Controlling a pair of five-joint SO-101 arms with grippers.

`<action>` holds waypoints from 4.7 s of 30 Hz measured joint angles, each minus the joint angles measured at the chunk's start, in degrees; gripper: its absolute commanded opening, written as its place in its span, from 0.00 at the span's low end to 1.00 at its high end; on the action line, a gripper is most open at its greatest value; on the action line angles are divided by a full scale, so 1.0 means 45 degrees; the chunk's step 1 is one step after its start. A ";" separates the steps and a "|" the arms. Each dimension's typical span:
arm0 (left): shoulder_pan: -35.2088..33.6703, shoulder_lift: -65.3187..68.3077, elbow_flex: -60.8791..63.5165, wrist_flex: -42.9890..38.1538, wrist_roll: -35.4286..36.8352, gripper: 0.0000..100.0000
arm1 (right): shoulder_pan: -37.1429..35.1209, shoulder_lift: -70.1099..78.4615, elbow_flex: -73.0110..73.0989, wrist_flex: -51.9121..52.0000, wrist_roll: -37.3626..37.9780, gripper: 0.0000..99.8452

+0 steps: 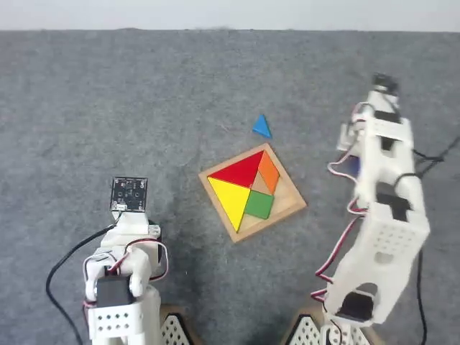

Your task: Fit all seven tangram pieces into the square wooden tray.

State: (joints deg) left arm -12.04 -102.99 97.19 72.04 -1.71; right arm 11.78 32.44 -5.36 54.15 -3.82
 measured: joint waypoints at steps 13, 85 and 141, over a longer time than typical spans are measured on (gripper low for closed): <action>0.0000 0.0000 0.0000 0.0000 0.0000 0.02 | 0.2501 -0.4298 0.6291 -0.2129 0.0762 0.01; 0.0000 0.0000 0.0000 0.0000 0.0000 0.02 | 0.1973 -0.2911 0.4161 0.3595 2.2212 0.28; 0.0000 0.0000 0.0000 0.0000 0.0000 0.02 | -0.6252 -0.3946 0.4200 0.3477 -0.1114 0.14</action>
State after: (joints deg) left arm -12.04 -102.99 97.19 72.04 -1.71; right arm -16.35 14.68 13.54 69.80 -8.84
